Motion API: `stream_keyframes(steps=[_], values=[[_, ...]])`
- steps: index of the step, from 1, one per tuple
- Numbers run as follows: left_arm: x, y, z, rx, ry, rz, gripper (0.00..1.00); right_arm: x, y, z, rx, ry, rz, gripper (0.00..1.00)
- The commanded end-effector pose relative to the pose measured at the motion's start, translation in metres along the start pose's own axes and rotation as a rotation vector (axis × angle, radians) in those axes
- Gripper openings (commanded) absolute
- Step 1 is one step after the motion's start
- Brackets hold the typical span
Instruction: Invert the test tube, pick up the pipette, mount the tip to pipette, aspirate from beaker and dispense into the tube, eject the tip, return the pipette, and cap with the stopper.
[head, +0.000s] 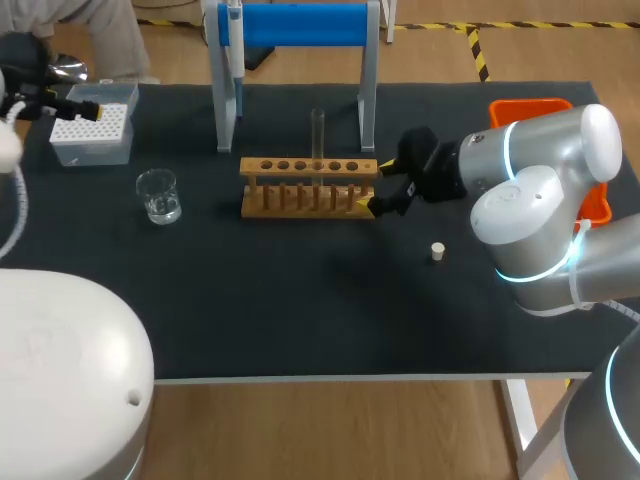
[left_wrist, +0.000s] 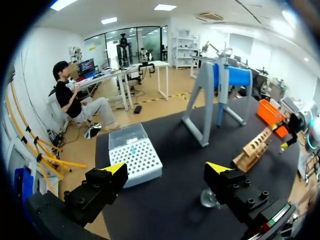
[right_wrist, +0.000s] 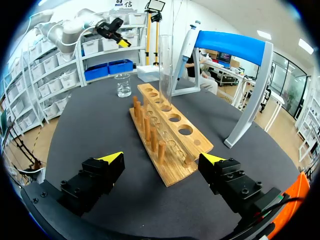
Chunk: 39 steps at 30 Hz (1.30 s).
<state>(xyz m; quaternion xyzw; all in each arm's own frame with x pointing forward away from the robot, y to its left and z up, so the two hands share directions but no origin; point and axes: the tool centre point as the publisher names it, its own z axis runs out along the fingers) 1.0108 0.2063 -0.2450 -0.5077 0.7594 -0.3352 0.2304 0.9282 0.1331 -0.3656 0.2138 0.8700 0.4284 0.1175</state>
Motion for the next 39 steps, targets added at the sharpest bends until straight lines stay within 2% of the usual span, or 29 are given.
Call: stream_keyframes(steps=[1, 9, 18, 32, 39], values=[[-0.004, 0.002, 0.051, 0.045, -0.04, -0.014, 1.0, -0.001, 0.0, -0.001, -0.001, 0.002, 0.0, 1.0], [-0.017, 0.005, 0.088, 0.044, -0.101, -0.065, 1.0, -0.001, 0.0, -0.001, -0.001, 0.002, 0.0, 1.0], [-0.028, 0.012, 0.106, 0.011, -0.128, -0.117, 1.0, -0.001, 0.0, -0.001, -0.001, 0.002, 0.0, 1.0], [-0.046, 0.023, 0.11, -0.002, -0.16, -0.189, 1.0, -0.001, 0.0, -0.001, -0.001, 0.002, 0.0, 1.0], [-0.047, 0.027, 0.109, -0.003, -0.169, -0.201, 1.0, -0.001, 0.0, -0.001, -0.001, 0.002, 0.0, 1.0]])
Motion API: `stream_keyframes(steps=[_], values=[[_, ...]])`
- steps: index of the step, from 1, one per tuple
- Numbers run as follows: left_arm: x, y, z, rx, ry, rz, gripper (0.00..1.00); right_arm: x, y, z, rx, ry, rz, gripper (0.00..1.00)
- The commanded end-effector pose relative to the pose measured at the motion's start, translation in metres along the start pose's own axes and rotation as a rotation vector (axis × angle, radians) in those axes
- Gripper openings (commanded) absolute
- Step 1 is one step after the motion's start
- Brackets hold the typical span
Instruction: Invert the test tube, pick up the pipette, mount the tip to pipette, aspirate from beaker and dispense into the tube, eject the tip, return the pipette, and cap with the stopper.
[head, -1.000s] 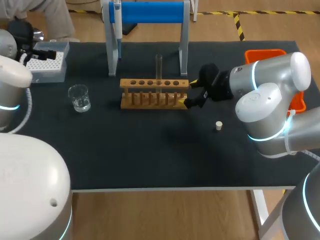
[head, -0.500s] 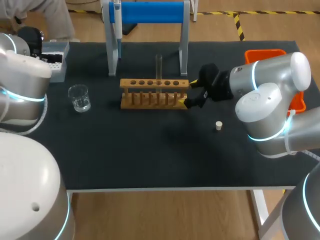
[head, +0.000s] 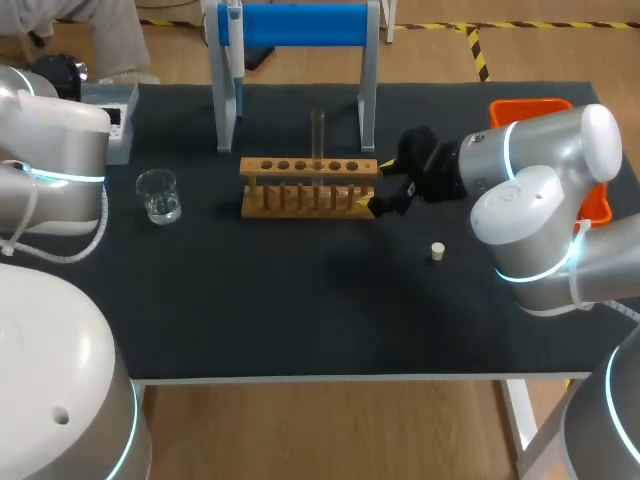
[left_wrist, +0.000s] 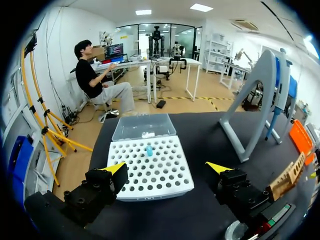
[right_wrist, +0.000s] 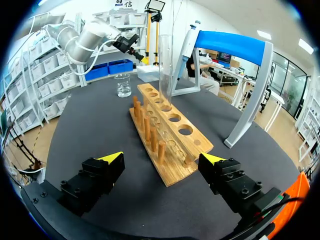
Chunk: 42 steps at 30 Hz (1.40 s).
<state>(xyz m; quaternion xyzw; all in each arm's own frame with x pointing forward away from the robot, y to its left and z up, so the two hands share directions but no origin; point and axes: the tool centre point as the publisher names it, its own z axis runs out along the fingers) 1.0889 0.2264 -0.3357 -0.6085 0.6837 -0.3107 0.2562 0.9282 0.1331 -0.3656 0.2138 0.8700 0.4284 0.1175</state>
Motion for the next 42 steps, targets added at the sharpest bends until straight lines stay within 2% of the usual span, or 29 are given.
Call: stream_keyframes(steps=[1, 9, 20, 22, 23, 24, 25, 27, 28, 42], values=[[-0.001, 0.003, -0.001, 0.004, -0.004, -0.002, 1.0, -0.001, -0.001, -0.001, -0.001, 0.002, 0.0, 1.0], [-0.002, 0.004, 0.0, 0.002, -0.012, -0.007, 1.0, -0.001, -0.001, -0.001, -0.001, 0.002, 0.0, 1.0], [-0.002, -0.006, 0.014, -0.014, -0.014, 0.003, 1.0, -0.001, -0.001, -0.001, -0.001, 0.002, 0.0, 1.0], [-0.003, -0.007, 0.017, -0.017, -0.014, 0.004, 0.85, -0.001, -0.001, -0.001, -0.001, 0.002, 0.0, 1.0], [-0.003, -0.008, 0.018, -0.018, -0.014, 0.005, 0.88, -0.001, -0.001, -0.001, -0.001, 0.002, 0.0, 1.0], [-0.003, -0.008, 0.02, -0.019, -0.012, 0.006, 0.81, -0.001, -0.001, -0.001, -0.001, 0.002, 0.0, 1.0], [-0.004, -0.009, 0.021, -0.021, -0.011, 0.007, 0.69, -0.001, -0.001, -0.001, -0.001, 0.002, 0.0, 1.0], [-0.004, -0.009, 0.023, -0.024, -0.012, 0.008, 0.65, -0.001, -0.001, -0.001, -0.001, 0.002, 0.0, 1.0], [-0.004, -0.01, 0.024, -0.026, -0.012, 0.008, 0.56, -0.001, -0.001, -0.001, -0.001, 0.002, 0.0, 1.0], [-0.011, -0.014, 0.036, -0.033, -0.019, 0.009, 0.61, -0.001, -0.001, -0.001, -0.001, 0.002, 0.0, 1.0]])
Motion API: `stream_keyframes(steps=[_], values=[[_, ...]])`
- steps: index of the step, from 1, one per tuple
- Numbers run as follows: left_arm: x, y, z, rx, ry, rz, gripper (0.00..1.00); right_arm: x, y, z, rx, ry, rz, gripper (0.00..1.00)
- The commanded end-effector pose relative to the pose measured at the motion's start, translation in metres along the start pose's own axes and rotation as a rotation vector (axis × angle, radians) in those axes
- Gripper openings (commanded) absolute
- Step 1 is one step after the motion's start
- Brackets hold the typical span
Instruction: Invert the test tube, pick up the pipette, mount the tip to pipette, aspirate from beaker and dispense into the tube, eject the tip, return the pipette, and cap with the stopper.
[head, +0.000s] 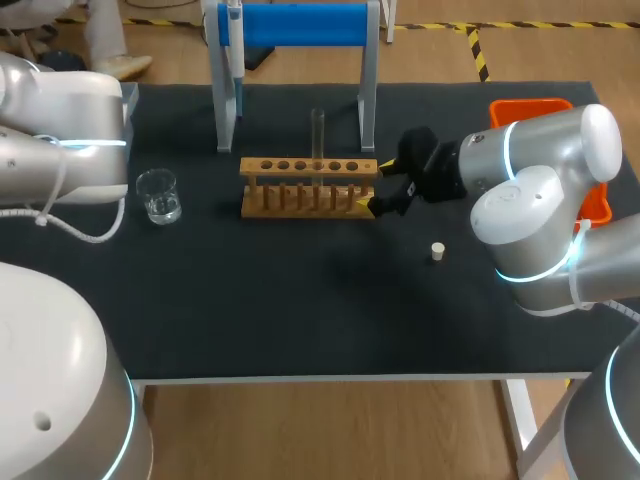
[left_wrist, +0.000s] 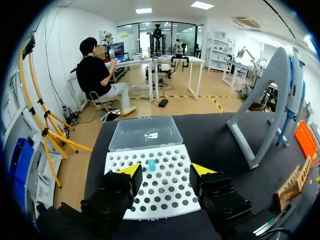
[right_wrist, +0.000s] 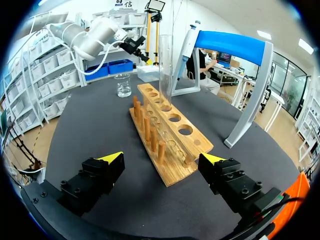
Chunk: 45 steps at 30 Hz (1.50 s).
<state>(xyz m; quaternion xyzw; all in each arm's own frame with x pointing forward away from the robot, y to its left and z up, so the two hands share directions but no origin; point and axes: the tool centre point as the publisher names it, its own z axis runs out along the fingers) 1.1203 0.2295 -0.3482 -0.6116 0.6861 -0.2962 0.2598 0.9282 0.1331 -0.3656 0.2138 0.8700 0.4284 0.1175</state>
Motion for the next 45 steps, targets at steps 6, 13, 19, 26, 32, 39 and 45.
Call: stream_keyframes(steps=[6, 13, 19, 26, 32, 39, 45], values=[[-0.005, -0.003, 0.01, -0.015, 0.005, -0.006, 0.6, -0.001, -0.001, -0.001, -0.001, 0.002, 0.0, 1.0], [-0.009, -0.004, 0.014, -0.013, 0.006, -0.009, 0.57, -0.001, -0.001, -0.001, -0.001, 0.002, 0.0, 1.0], [-0.011, -0.005, 0.017, -0.016, 0.007, -0.01, 0.47, -0.001, -0.001, -0.001, -0.001, 0.002, 0.0, 1.0], [-0.013, -0.004, 0.02, -0.02, 0.005, -0.014, 0.46, -0.001, -0.001, -0.001, -0.001, 0.002, 0.0, 1.0], [-0.013, -0.005, 0.021, -0.02, 0.007, -0.013, 0.44, -0.001, -0.001, -0.001, -0.001, 0.002, 0.0, 1.0], [-0.014, -0.005, 0.024, -0.023, 0.004, -0.015, 0.43, -0.001, -0.001, -0.001, -0.001, 0.002, 0.0, 1.0], [-0.014, -0.005, 0.024, -0.022, 0.002, -0.015, 0.4, -0.001, -0.001, -0.001, -0.001, 0.002, 0.0, 1.0]])
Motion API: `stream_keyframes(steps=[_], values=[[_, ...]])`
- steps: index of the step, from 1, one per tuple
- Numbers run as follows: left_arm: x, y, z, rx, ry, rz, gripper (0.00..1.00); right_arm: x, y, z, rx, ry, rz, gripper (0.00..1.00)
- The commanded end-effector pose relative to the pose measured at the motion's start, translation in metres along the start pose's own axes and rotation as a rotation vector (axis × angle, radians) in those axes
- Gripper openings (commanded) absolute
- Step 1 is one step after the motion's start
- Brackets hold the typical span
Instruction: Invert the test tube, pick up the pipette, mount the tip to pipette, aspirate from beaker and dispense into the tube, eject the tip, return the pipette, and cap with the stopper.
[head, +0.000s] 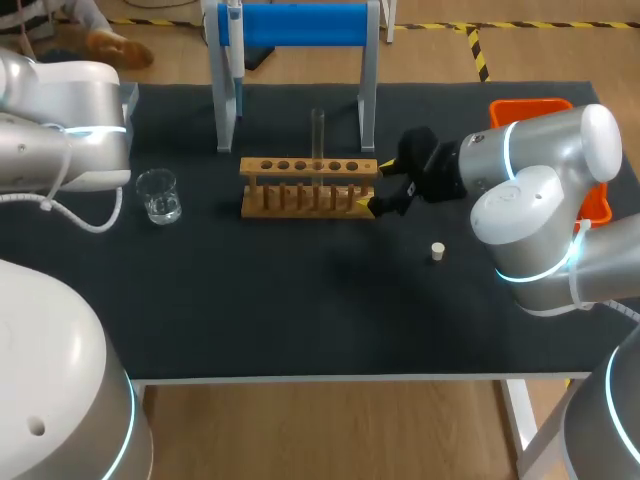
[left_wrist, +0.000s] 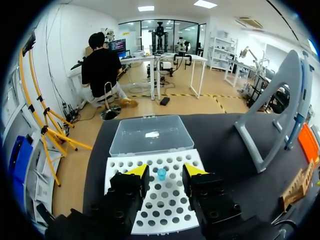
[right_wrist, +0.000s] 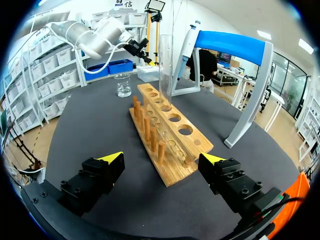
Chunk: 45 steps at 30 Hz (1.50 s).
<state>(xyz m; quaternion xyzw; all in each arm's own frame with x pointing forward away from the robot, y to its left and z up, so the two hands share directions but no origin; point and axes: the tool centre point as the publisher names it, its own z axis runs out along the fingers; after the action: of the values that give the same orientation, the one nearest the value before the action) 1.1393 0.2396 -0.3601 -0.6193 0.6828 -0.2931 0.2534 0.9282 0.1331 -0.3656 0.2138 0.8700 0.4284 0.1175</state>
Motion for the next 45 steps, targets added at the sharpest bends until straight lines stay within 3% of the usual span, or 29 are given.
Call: stream_keyframes(steps=[1, 19, 45], values=[[-0.0019, -0.0019, 0.0032, -0.009, 0.003, 0.002, 0.4, -0.0006, -0.0005, -0.0006, -0.001, 0.002, 0.0, 1.0], [-0.0026, -0.0009, 0.0079, -0.019, 0.003, 0.003, 0.31, -0.0006, -0.0005, -0.0006, -0.001, 0.002, 0.0, 1.0], [-0.0032, 0.0016, 0.0097, -0.031, -0.001, 0.001, 0.29, -0.0006, -0.0005, -0.0006, -0.001, 0.002, 0.0, 1.0]])
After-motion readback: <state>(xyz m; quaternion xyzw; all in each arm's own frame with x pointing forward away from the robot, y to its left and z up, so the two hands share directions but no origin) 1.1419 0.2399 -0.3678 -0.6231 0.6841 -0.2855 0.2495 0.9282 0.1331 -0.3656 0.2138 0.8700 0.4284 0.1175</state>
